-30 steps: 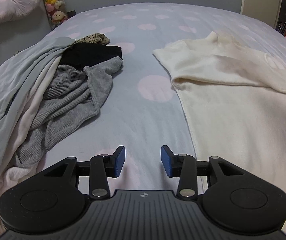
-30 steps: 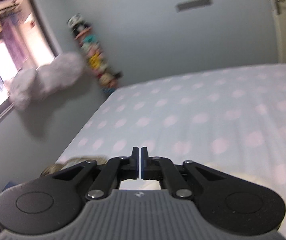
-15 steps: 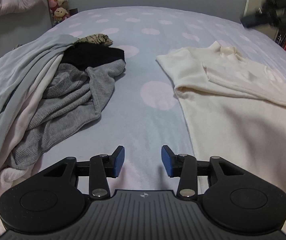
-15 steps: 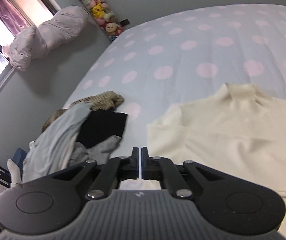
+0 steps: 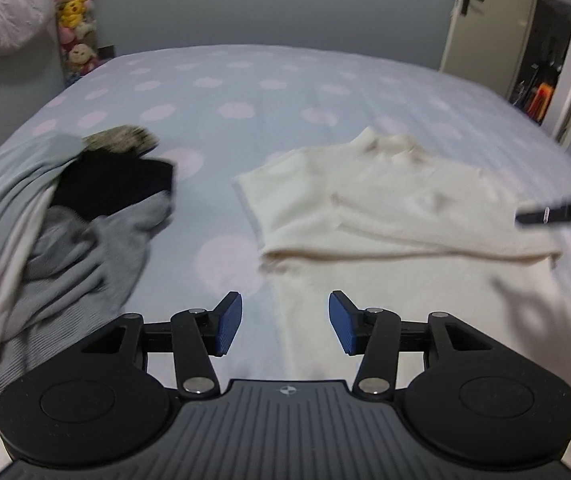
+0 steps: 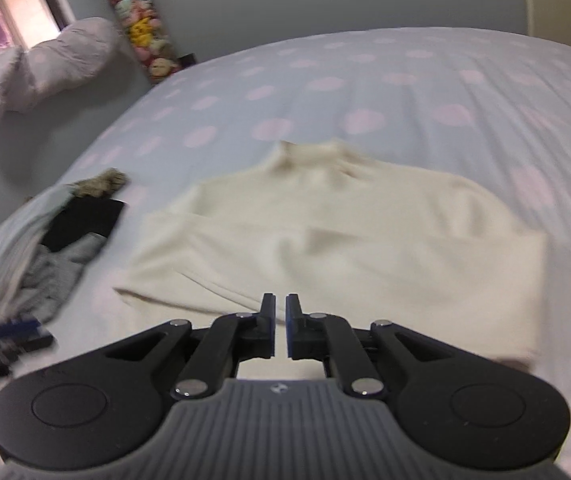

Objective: Fold clothes

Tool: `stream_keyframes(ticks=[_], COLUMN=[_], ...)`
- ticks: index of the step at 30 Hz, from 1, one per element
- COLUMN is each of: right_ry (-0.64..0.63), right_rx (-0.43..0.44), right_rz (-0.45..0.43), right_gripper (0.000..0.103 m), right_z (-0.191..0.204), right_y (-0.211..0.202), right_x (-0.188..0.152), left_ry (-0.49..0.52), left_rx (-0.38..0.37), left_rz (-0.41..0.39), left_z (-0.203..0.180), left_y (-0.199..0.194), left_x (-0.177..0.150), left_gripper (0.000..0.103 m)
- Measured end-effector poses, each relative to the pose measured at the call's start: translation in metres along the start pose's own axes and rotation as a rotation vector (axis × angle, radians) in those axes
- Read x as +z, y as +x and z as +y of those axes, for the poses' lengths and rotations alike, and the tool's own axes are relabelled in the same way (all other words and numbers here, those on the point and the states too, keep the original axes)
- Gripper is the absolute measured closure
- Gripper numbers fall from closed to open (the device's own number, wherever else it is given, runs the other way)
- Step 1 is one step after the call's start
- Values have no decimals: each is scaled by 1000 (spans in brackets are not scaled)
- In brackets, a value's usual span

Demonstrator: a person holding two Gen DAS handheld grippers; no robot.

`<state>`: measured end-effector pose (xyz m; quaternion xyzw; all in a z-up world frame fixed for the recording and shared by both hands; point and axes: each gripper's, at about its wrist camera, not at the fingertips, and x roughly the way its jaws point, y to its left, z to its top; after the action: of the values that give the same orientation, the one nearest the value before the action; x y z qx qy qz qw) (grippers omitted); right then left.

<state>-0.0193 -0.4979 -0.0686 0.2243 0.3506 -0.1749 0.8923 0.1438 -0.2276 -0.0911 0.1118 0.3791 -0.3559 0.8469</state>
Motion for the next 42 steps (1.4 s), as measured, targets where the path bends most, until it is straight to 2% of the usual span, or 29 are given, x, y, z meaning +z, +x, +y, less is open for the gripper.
stream_keyframes(ticks=[6,9,13,14,21,22,25,26,27,30,35,39,42], right_ry=[42,70,70,61,-20,-38,-83,-93,-104,-93,-26,36,91], right_rx=[-47,-55,-65,-69,-124,-132,-142,-147,-156,-188,-209,-156,-121], right_rz=[-33,-46,-31,-31,-22,-16,0,7,16,46,44,28,3], right_gripper=[95,94,81,81,78,76,61,58,57,57,57,57,48], right_z=[-44,-61,-80,-83,-103,-103,-106,-107,-110,-122,-141,-148,-149], right_y=[-3,0,2,2,-4,-5,-10,-11,-10,-6,-7,-9,-9], right_x=[-22,-30,-41,-42,-42,-43,-44,-44,-45,-47,-46,-47,-46], left_ry=[79,71,97,99,38,29,-29,-49,-57,-6,12,7,88], left_rx=[-27,-74,-81,-83,-99,-97,-97,-101,-108,-86,-117,-209,-245], left_rz=[29,52,105,118,179,189,221,230,226,191,133,55,-11], left_z=[-30,-38,-47,-48,-49,-49,-45,-44,-45,-58,-74,-94,-121], left_y=[31,54,91,101,154,161,180,184,185,175,148,113,81], left_x=[26,42,63,68,96,99,100,99,98,98,119,151,177], left_gripper=[55,54,52,52,52,52,54,64,76,94,97,97,98])
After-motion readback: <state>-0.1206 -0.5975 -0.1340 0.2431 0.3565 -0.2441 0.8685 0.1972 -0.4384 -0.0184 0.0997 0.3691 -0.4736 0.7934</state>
